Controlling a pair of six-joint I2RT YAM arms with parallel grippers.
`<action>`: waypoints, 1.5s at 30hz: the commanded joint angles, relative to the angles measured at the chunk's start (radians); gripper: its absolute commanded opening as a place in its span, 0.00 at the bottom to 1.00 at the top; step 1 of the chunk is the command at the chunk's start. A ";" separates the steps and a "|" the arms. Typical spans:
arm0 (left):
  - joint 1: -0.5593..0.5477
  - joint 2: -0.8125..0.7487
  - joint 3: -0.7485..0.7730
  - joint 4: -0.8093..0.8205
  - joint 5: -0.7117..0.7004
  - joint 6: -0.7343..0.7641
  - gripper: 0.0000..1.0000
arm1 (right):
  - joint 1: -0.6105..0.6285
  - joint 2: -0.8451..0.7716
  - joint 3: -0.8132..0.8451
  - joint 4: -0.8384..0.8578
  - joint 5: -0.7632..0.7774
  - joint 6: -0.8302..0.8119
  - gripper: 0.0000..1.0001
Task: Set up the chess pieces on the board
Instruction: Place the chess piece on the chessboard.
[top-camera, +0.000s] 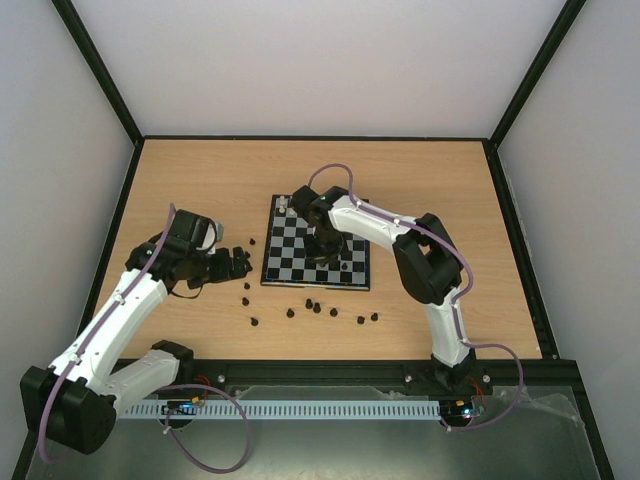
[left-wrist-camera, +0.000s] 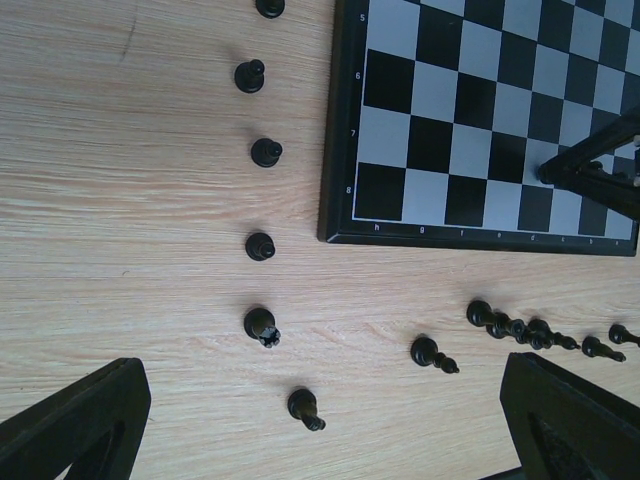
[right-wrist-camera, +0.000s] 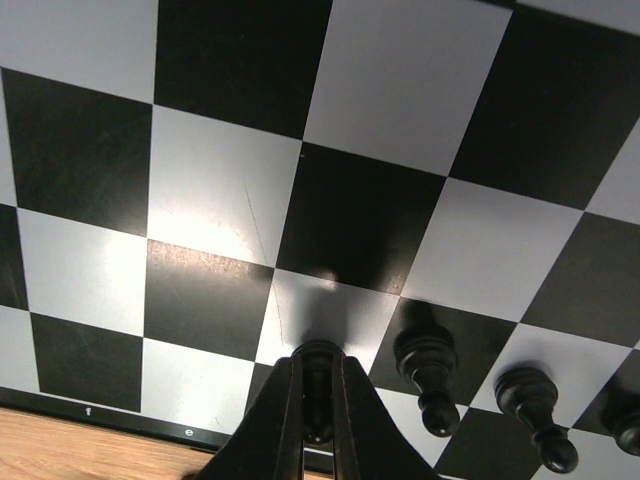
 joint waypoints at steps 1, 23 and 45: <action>-0.003 0.001 -0.013 0.002 0.010 -0.003 0.99 | 0.010 0.009 -0.025 -0.018 -0.011 0.000 0.03; -0.004 -0.013 -0.018 -0.007 0.007 -0.005 0.99 | 0.010 0.045 0.001 -0.017 0.008 -0.015 0.06; -0.003 0.005 -0.012 0.006 0.009 -0.004 0.99 | 0.010 -0.003 0.090 -0.081 0.021 -0.025 0.28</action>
